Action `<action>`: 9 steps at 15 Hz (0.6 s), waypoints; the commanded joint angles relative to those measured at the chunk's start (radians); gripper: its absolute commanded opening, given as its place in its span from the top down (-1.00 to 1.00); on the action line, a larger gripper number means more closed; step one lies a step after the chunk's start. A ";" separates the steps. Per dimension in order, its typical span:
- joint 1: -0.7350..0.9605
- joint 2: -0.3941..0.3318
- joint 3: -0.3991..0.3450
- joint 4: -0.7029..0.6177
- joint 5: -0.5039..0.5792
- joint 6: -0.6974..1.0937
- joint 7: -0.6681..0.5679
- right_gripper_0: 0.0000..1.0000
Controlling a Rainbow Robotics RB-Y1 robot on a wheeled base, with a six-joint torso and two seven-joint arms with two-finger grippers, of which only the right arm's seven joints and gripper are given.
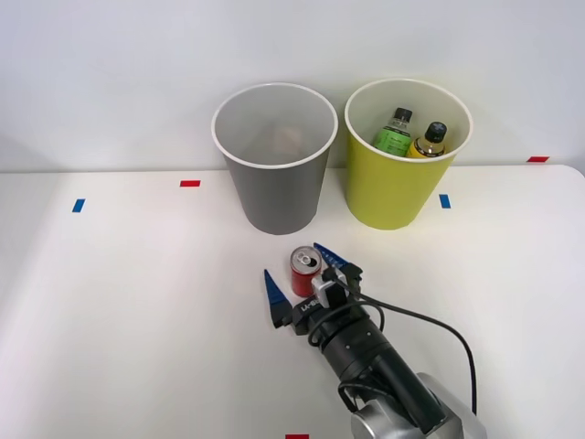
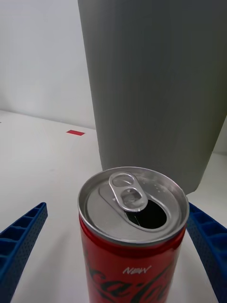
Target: Put cans in the gray bin, plastic bottles in the light green bin
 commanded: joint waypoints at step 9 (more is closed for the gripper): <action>0.005 0.006 -0.007 0.000 0.003 -0.022 0.006 0.90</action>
